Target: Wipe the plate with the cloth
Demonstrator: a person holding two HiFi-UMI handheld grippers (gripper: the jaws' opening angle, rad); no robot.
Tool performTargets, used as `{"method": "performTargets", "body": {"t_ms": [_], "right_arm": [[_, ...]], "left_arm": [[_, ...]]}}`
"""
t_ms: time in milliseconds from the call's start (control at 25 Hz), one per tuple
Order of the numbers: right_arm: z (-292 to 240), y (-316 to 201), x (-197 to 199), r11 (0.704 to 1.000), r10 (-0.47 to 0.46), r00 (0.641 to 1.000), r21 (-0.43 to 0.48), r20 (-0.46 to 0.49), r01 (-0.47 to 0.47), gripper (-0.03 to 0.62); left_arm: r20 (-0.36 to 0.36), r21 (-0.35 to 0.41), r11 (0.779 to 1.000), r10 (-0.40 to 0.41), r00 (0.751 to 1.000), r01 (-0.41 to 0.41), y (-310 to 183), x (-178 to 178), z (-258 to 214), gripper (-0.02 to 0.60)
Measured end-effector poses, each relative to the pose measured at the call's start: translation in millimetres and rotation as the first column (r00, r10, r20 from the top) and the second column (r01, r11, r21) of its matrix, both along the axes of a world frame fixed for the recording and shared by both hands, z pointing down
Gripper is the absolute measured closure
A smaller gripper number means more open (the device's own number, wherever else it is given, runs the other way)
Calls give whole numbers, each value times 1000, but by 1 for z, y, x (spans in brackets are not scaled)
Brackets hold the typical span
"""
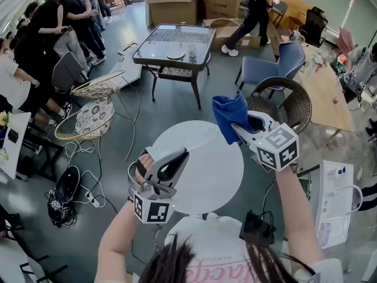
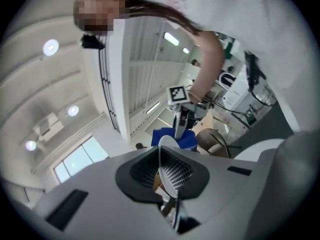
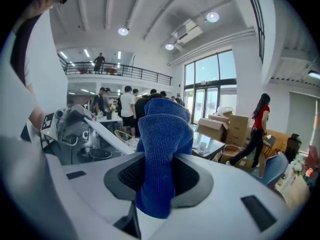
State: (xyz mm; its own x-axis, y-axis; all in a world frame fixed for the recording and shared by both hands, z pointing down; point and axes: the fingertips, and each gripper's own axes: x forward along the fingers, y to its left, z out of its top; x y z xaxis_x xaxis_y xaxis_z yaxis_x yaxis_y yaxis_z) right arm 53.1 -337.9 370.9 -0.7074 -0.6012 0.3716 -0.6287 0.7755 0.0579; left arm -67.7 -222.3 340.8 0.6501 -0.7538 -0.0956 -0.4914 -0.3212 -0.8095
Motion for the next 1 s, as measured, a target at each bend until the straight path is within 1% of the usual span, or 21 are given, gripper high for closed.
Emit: {"method": "performTargets", "body": {"t_ms": [40, 80, 120, 160, 200, 240, 280, 320, 360, 400, 440, 480, 560, 600, 640, 680, 720, 760, 880, 1000], "right_arm": [[-8, 5, 3, 1000, 17, 1000, 22, 25, -18, 461], [-14, 11, 5, 999, 32, 998, 39, 50, -34, 461], [-20, 16, 7, 997, 46, 996, 51, 75, -50, 461], [-24, 21, 9, 996, 60, 993, 59, 100, -66, 462], [-28, 26, 11, 995, 74, 990, 63, 123, -83, 462], [-30, 31, 13, 993, 89, 986, 65, 143, -99, 461], [-31, 35, 14, 991, 102, 982, 67, 158, -114, 461], [-32, 40, 15, 990, 113, 979, 69, 170, -126, 462], [-32, 44, 15, 988, 120, 977, 74, 178, -135, 461], [-32, 48, 15, 987, 125, 975, 79, 184, -142, 461], [-32, 51, 14, 985, 130, 973, 83, 190, -148, 461], [-32, 55, 13, 984, 136, 971, 86, 197, -155, 461], [-31, 60, 11, 981, 150, 965, 88, 214, -173, 461], [-30, 62, 10, 980, 158, 963, 88, 220, -181, 461], [-27, 64, 9, 978, 167, 960, 85, 225, -190, 461], [-24, 66, 7, 977, 175, 957, 79, 230, -198, 461], [-20, 68, 6, 976, 184, 955, 71, 233, -206, 461], [-16, 70, 5, 975, 194, 953, 64, 235, -214, 461], [-4, 73, 5, 969, 228, 948, 46, 223, -243, 462], [6, 75, 4, 967, 245, 946, 22, 212, -255, 462]], "left_arm": [[-77, -55, 998, -24, 997, 19, -7, -6, -1, 560], [-149, -114, 993, -51, 987, 34, -13, -12, 0, 560], [-214, -177, 983, -81, 973, 43, -20, -18, 1, 561], [-280, -239, 970, -112, 953, 44, -26, -24, 3, 561], [-364, -299, 954, -144, 920, 31, -31, -29, 4, 561], [-458, -351, 936, -176, 871, 4, -36, -34, 5, 561], [-532, -393, 919, -203, 822, -27, -40, -38, 7, 561], [-577, -428, 902, -225, 785, -55, -43, -42, 11, 561], [-608, -461, 884, -246, 755, -83, -47, -45, 16, 563], [-640, -493, 863, -270, 719, -114, -50, -49, 20, 562], [-677, -523, 839, -299, 673, -153, -53, -52, 25, 562], [-713, -549, 812, -331, 618, -198, -56, -55, 29, 562], [-770, -584, 755, -399, 498, -298, -61, -59, 35, 561], [-787, -593, 728, -432, 441, -345, -63, -61, 39, 562], [-797, -596, 704, -461, 390, -386, -64, -62, 42, 561], [-802, -596, 685, -485, 348, -420, -65, -62, 46, 561], [-804, -594, 670, -504, 314, -445, -66, -63, 49, 561], [-804, -592, 659, -520, 288, -464, -66, -64, 51, 561], [-802, -584, 638, -550, 233, -503, -65, -66, 57, 561], [-804, -562, 629, -568, 175, -537, -63, -72, 63, 561]]}}
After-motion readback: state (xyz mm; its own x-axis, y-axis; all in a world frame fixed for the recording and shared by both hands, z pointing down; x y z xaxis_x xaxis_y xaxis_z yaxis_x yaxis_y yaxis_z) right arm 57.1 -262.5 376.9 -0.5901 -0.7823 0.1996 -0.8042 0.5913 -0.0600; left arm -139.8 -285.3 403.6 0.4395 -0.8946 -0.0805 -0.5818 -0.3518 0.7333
